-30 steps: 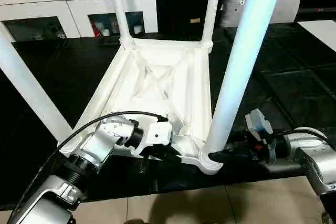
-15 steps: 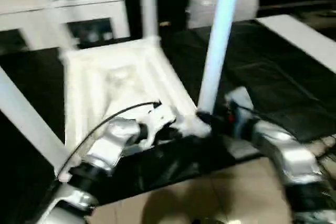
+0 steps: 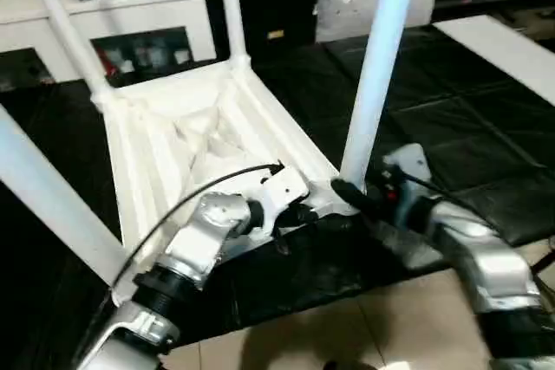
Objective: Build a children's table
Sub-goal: Rotate leg to tighten
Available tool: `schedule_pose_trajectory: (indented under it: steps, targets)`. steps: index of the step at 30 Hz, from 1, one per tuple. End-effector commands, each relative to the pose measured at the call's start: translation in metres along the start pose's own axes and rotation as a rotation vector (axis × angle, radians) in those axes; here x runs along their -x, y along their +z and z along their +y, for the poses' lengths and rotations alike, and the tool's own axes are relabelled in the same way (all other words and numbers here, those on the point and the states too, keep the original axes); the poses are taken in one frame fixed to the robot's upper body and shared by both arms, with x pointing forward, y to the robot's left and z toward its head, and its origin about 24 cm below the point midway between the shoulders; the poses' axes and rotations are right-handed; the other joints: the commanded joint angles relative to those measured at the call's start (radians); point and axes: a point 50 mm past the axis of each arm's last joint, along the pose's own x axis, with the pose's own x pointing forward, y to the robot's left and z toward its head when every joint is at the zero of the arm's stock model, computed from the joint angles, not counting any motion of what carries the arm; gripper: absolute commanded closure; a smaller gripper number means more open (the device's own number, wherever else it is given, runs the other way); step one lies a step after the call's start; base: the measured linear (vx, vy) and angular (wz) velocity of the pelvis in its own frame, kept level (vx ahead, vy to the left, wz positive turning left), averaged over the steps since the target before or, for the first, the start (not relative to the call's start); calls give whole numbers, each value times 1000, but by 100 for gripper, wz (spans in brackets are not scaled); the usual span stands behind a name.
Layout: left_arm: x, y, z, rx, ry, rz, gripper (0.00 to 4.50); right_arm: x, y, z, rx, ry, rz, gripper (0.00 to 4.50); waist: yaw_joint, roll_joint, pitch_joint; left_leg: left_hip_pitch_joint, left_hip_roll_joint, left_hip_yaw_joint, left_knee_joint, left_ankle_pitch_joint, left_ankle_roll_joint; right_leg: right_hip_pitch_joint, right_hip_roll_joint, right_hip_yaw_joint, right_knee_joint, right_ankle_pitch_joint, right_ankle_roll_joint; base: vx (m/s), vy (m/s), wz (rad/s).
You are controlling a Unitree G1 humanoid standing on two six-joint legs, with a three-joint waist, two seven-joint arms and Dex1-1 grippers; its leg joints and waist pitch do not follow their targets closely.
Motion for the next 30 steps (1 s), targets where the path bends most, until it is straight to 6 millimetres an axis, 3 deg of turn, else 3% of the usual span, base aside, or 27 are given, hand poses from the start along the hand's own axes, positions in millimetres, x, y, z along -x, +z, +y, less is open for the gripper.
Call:
schedule_pose_trajectory:
  steps: [1,3,5,8,9,10,12,14,16,22,30]
  targets:
    - [6,13,2,-82,-61,-85,450,6,3,7,40,124,-1,69,15,-23,-72,-13,71,-31,-64,-71,147,64,-90,81,-49,-213,-106,0,0,0]
    - [9,10,1,-103,-105,-75,450,14,2,5,59,183,19,69,30,-23,-72,-13,70,-27,-59,-48,168,63,-88,81,-47,-199,-108,0,0,0]
    - [14,5,0,-161,-181,-36,450,27,4,6,95,302,47,69,48,-23,-68,-11,69,-23,-58,-75,171,58,-85,81,-52,-251,-93,0,0,0]
    - [20,1,-2,-210,-277,-9,450,35,6,3,115,386,62,69,68,-21,-65,-2,76,-21,-64,-103,144,51,-82,81,-59,-326,-81,0,0,0]
    - [20,1,-2,-210,-277,-9,450,35,6,3,115,386,62,69,73,-25,-66,0,77,-19,-66,-118,133,51,-82,82,-59,-346,-76,0,0,0]
    - [21,0,-3,-226,-306,1,450,36,8,2,123,408,61,95,82,-25,-65,2,80,-19,-67,-115,127,49,-82,86,-58,-346,-77,0,0,0]
    - [24,-1,-4,-246,-350,10,450,37,9,1,126,432,60,103,92,-24,-70,8,85,-18,-66,-96,124,45,-81,92,-49,-309,-94,0,0,0]
    - [30,-4,-7,-279,-459,36,450,38,11,1,124,510,75,122,100,-25,-73,6,85,-16,-64,-68,137,48,-82,96,-38,-248,-115,0,0,0]
    - [31,-4,-9,-285,-490,44,450,37,11,2,123,540,88,146,114,-24,-73,11,86,-10,-64,-58,147,42,-82,99,-33,-227,-136,0,0,0]
    - [34,-7,-9,-311,-538,78,450,35,8,5,124,613,119,193,134,-28,-70,16,83,-3,-68,-98,109,42,-82,103,-43,-312,-121,0,0,0]
    - [35,-7,-4,-318,-527,83,450,28,9,10,103,695,131,247,136,-33,-69,16,76,-1,-66,-108,95,41,-78,101,-49,-369,-97,0,0,0]
